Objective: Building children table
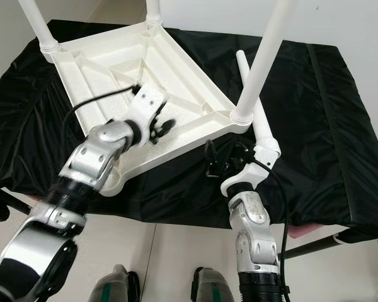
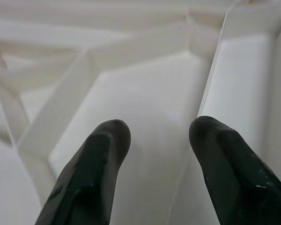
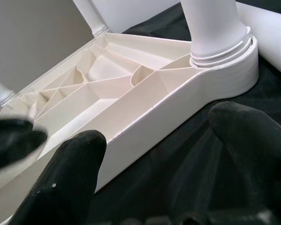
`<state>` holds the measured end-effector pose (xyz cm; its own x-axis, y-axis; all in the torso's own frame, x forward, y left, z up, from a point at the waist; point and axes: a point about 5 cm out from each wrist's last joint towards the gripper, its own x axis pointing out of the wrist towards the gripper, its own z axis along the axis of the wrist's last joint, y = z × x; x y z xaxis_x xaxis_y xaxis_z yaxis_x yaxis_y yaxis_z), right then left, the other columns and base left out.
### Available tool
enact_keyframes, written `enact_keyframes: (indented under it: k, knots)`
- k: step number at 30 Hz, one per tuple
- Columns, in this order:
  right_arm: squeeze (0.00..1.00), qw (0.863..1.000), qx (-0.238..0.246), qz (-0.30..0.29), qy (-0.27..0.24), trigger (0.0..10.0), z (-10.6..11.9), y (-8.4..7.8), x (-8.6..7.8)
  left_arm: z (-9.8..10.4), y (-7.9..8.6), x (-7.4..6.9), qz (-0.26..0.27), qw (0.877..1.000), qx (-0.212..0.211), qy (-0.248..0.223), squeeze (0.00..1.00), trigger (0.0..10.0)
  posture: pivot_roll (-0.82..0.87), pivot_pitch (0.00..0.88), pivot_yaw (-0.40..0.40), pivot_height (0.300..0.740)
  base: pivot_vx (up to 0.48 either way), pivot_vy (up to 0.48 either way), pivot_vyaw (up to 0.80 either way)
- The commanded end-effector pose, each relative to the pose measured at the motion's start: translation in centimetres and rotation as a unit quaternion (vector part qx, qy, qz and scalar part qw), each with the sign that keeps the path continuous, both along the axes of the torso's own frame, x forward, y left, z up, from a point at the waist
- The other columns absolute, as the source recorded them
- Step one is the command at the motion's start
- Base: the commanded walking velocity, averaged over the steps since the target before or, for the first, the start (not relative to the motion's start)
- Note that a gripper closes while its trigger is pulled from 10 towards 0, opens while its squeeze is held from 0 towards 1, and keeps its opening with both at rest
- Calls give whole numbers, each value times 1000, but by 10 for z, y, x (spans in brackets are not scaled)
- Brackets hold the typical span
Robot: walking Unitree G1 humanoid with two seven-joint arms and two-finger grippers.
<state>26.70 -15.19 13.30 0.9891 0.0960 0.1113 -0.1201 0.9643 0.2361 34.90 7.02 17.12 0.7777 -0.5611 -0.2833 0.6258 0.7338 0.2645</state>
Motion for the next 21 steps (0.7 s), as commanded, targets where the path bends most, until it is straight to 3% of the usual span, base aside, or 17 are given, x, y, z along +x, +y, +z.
enact_keyframes:
  k: [1,2,10,15,21]
  knots:
    - [0,1000,0,7,3,10000,-2,2,-1,-2,4,-4,-5,1000,19,-1,0,10000,-97,57,25,740,0,0,0]
    - [0,1000,-14,23,0,10000,-2,5,-2,-11,12,-10,-9,999,37,12,0,10000,-90,58,19,740,0,0,0]
    - [0,996,-54,69,-5,10000,-2,11,-8,-25,28,-19,-17,997,74,28,0,10000,-87,57,11,740,0,0,0]
    - [0,996,-58,69,-5,10000,-2,8,-7,-24,36,-25,-26,996,71,37,0,10000,-86,51,9,740,0,0,0]
    - [0,996,-61,71,-4,10000,-3,8,-8,-17,42,-28,-35,997,37,57,0,10000,-84,50,9,740,0,0,0]
